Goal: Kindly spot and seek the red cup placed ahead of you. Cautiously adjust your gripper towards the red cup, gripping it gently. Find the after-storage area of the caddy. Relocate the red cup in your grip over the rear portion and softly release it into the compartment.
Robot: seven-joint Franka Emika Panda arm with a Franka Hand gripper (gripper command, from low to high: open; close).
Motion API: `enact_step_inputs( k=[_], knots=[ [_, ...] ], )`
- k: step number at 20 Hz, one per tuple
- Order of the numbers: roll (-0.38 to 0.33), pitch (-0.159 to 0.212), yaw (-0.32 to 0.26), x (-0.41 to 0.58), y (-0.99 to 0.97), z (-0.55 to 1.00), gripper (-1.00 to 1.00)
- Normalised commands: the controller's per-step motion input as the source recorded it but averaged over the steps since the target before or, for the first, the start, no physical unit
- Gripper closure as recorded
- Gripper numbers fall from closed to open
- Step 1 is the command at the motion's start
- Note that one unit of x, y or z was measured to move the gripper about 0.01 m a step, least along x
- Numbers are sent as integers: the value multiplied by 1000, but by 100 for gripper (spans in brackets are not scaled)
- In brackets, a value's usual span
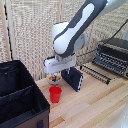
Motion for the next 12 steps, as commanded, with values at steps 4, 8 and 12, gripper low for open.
enact_step_inputs(
  k=[4,8,12],
  knots=[
    [0,0,41,-51,13,-414,-100],
    [0,0,36,-2,17,-397,-100],
    [0,0,43,0,43,-352,-100]
  ],
)
